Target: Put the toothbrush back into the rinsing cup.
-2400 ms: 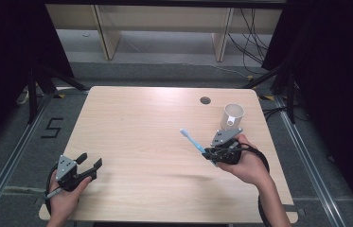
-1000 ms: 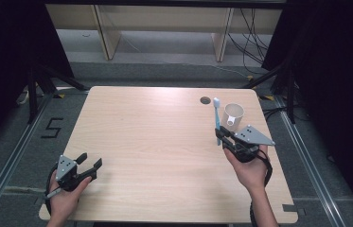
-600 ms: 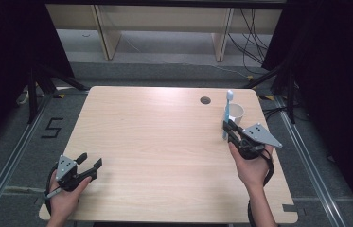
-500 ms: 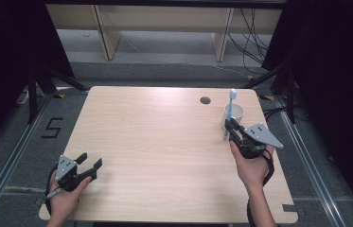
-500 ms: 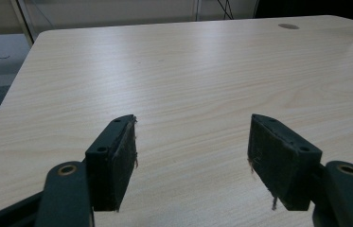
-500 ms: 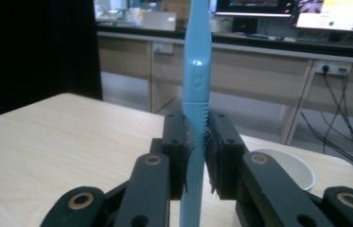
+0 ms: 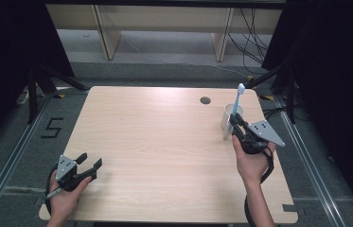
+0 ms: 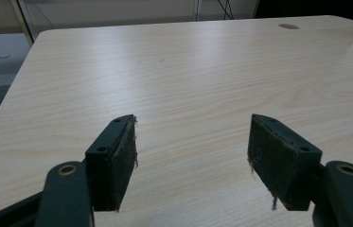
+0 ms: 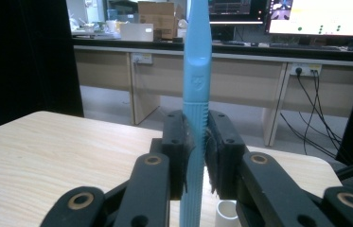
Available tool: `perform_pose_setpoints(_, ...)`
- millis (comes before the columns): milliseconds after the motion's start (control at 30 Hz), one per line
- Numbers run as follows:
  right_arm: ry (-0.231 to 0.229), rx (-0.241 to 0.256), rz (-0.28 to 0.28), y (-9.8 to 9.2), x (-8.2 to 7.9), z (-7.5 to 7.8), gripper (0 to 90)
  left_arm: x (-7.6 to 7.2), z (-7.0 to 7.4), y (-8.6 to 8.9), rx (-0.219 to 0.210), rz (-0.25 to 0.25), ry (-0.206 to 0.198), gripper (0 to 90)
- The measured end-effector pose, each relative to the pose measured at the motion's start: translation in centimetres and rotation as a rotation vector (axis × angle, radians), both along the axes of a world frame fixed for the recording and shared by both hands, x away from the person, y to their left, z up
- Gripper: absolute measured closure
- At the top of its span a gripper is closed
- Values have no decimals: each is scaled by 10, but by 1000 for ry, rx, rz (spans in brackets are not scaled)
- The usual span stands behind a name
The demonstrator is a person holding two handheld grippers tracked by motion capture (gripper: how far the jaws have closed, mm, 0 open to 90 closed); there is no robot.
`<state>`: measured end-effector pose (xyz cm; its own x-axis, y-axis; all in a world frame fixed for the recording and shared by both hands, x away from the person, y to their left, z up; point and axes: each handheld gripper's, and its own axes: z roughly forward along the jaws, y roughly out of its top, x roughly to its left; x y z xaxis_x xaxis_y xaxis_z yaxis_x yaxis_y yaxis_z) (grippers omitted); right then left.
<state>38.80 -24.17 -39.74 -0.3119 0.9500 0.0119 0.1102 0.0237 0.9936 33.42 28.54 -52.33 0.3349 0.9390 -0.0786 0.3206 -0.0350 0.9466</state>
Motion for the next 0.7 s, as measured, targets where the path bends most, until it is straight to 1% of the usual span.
perform_pose_setpoints(33,-3,3,-1,0,1,0,793,0,0,0,0,0,1,329)
perform_pose_setpoints(100,3,-11,-12,-2,1,1,793,0,0,0,0,2,3,329)
perform_pose_setpoints(167,-8,8,-17,-2,3,0,793,0,0,1,-2,4,6,329)
perform_pose_setpoints(200,-17,-2,-23,-4,4,0,793,0,0,1,-2,5,8,330)
perform_pose_setpoints(233,-4,2,-21,-5,4,0,793,1,0,0,0,5,10,330)
perform_pose_setpoints(267,-13,11,-26,-5,5,0,793,1,0,0,-1,5,8,330)
perform_pose_setpoints(300,-13,10,-40,-6,5,0,793,1,-1,0,-4,6,-1,330)
perform_pose_setpoints(333,-23,19,-38,-7,7,0,793,1,-1,0,-4,4,-2,331)
perform_pose_setpoints(367,-6,13,-43,-8,7,0,793,1,-1,-1,-3,9,2,331)
perform_pose_setpoints(400,-15,21,-45,-9,9,0,793,1,0,0,4,11,16,331)
perform_pose_setpoints(433,-16,4,-48,-12,10,1,793,2,0,0,2,13,15,332)
perform_pose_setpoints(467,-18,28,-52,-12,11,1,793,2,0,0,2,14,14,333)
perform_pose_setpoints(500,-18,17,-57,-14,12,1,793,2,0,0,-1,15,14,332)
perform_pose_setpoints(533,-17,26,-59,-14,13,2,794,1,0,0,2,15,14,333)
perform_pose_setpoints(567,-25,18,-65,-16,13,2,793,1,0,0,2,14,12,333)
perform_pose_setpoints(600,-24,18,-68,-17,13,3,793,2,-1,0,-5,10,0,332)
perform_pose_setpoints(633,-29,29,-70,-17,14,3,793,2,0,0,-6,9,-1,332)
perform_pose_setpoints(700,-31,20,-74,-18,15,3,793,2,0,0,-7,9,0,332)
